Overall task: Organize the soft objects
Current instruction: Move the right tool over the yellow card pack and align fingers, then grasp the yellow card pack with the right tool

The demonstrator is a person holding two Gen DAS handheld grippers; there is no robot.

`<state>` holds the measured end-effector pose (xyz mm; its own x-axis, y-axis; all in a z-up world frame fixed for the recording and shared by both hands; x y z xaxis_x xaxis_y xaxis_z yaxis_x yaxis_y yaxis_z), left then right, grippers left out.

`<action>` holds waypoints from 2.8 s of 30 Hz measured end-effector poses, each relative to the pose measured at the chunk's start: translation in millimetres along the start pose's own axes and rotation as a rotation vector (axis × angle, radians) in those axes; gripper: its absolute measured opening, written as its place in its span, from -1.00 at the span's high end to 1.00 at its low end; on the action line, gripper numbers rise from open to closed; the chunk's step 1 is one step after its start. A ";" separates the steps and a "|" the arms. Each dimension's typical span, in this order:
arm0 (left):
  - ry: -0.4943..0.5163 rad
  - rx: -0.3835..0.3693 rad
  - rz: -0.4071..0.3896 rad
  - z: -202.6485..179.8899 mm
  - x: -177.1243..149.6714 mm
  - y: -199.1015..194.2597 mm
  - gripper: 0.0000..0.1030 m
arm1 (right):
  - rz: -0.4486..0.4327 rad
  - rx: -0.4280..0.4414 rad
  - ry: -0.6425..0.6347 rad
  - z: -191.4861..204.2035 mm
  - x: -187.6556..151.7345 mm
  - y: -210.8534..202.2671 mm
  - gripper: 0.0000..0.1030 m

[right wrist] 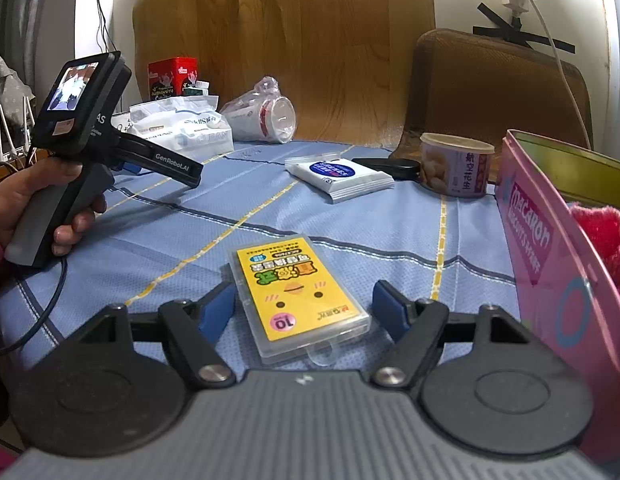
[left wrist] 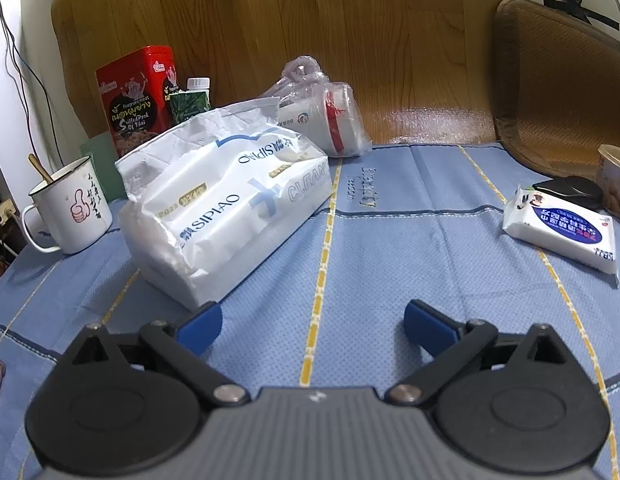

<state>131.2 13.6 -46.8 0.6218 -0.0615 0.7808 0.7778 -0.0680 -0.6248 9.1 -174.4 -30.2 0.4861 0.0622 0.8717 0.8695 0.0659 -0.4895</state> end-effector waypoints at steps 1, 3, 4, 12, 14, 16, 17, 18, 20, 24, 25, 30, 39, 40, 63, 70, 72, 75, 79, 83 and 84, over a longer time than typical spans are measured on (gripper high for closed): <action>-0.002 -0.003 0.002 0.2 -0.1 0.4 -0.98 | -0.002 -0.003 0.001 0.3 -0.5 -0.6 -0.58; -0.009 -0.008 0.004 0.3 -0.6 0.5 -0.99 | -0.004 -0.007 0.003 -1.6 -1.3 -1.5 -0.62; -0.012 -0.011 0.005 0.6 -0.7 0.8 -0.99 | -0.004 -0.008 0.005 -2.5 -1.6 -1.8 -0.63; -0.099 -0.065 0.026 9.1 -2.7 5.4 -1.00 | -0.003 -0.021 0.016 -5.3 -3.6 -4.0 -0.74; -0.099 -0.070 0.027 9.6 -3.0 5.7 -1.00 | 0.004 -0.026 0.016 -5.4 -4.2 -3.6 -0.82; -0.097 -0.064 0.026 8.8 -3.1 5.5 -1.00 | 0.009 -0.031 0.009 -5.0 -4.6 -3.5 -0.87; -0.097 -0.063 0.026 8.5 -3.4 5.6 -1.00 | 0.011 -0.035 0.011 -5.0 -4.7 -3.4 -0.88; -0.098 -0.063 0.026 8.5 -3.5 5.6 -1.00 | 0.014 -0.038 0.011 -5.2 -4.9 -3.2 -0.90; -0.098 -0.063 0.027 8.6 -3.5 5.2 -1.00 | 0.019 -0.042 0.011 -6.5 -4.8 -2.0 -0.92; -0.099 -0.064 0.026 9.0 -3.3 4.9 -1.00 | 0.034 -0.043 0.003 -5.6 -5.8 -1.0 -1.00; -0.099 -0.063 0.026 9.0 -3.3 4.9 -1.00 | 0.034 -0.044 0.003 -5.3 -5.8 -0.8 -1.00; -0.099 -0.063 0.026 9.2 -3.2 4.6 -1.00 | 0.031 -0.041 0.003 -4.8 -6.0 -1.5 -1.00; -0.099 -0.064 0.026 9.3 -3.5 4.3 -1.00 | 0.009 -0.045 0.011 -5.4 -7.4 -2.8 -1.00; -0.099 -0.064 0.026 9.3 -3.5 4.2 -1.00 | 0.009 -0.045 0.010 -5.5 -7.6 -2.7 -1.00; -0.095 -0.069 0.024 8.4 -4.2 3.0 -0.99 | 0.021 -0.047 -0.003 -3.7 -7.1 -2.7 -1.00; -0.090 -0.073 0.024 7.1 -5.6 1.2 -0.99 | 0.014 -0.027 -0.011 -2.5 -7.8 -4.9 -0.89; -0.091 -0.073 0.024 6.7 -6.3 0.3 -0.99 | 0.006 -0.011 -0.019 -0.4 -7.5 -6.9 -0.69; -0.092 -0.077 0.024 5.8 -8.5 -2.5 -0.99 | -0.007 0.018 -0.029 3.2 -6.7 -10.2 -0.37; -0.092 -0.078 0.021 2.8 -15.0 -10.8 -0.99 | -0.018 0.039 -0.046 8.9 -5.9 -12.9 -0.15; -0.093 -0.084 0.019 1.1 -20.8 -19.4 -0.99 | -0.019 0.043 -0.030 7.5 -6.1 -12.9 -0.17; -0.090 -0.084 0.019 0.4 -21.8 -22.0 -0.99 | -0.020 0.043 -0.030 7.5 -6.2 -13.2 -0.24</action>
<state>100.5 16.8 -50.1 0.6446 0.0255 0.7641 0.7580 -0.1510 -0.6345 -6.1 -168.3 -29.4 0.4657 0.0898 0.8804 0.8740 0.1096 -0.4734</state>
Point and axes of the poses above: each gripper's, at about its wrist camera, not at the fingertips, and y roughly the way its jaws point, z to its left, x to its top, the point moved 8 cm from there along y, roughly the way its jaws point, and after that the axes turned 13 degrees about -x, right-handed, at the moved point
